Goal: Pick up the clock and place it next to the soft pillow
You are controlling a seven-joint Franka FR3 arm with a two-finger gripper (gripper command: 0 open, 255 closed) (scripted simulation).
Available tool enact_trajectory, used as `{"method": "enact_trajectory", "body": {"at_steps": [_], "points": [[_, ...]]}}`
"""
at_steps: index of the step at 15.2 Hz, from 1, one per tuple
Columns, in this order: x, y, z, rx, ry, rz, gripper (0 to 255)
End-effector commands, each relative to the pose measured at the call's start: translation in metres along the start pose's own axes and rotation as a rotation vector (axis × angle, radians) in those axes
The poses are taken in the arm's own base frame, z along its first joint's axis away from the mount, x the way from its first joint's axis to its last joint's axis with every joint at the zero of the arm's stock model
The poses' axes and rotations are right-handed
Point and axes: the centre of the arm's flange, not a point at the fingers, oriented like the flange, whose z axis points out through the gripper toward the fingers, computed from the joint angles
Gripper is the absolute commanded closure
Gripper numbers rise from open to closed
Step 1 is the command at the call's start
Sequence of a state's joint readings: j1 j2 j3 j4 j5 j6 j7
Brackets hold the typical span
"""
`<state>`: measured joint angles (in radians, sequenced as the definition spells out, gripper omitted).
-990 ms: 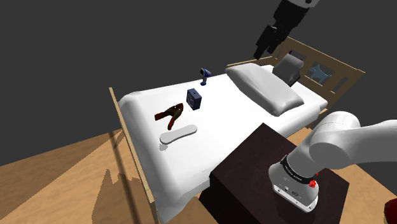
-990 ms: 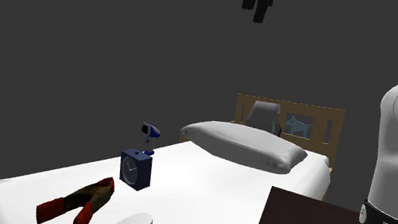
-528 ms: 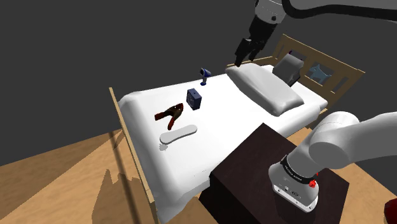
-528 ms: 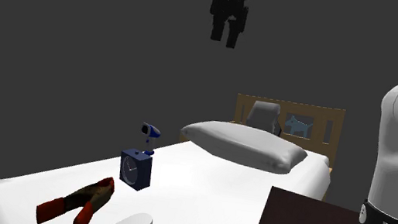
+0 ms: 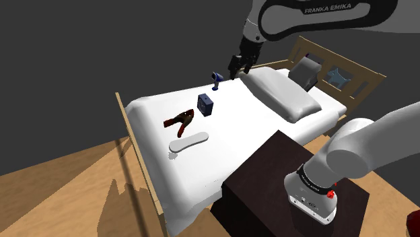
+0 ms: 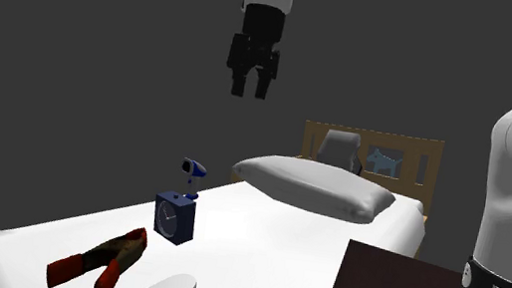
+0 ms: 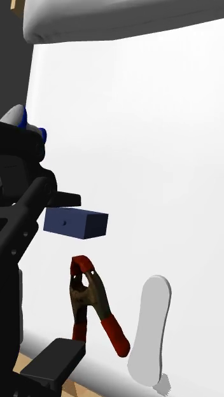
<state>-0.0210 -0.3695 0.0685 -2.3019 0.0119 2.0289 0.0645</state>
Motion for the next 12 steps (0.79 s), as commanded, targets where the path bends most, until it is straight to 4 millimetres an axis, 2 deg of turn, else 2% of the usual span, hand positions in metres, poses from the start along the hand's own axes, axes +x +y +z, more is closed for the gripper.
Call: {"method": "enact_trajectory", "body": {"at_steps": [1,12], "points": [[0.015,0.006,0.022,0.000,-0.006,0.001,0],[0.104,0.016,0.142,-0.001,-0.055,0.008,0]]}}
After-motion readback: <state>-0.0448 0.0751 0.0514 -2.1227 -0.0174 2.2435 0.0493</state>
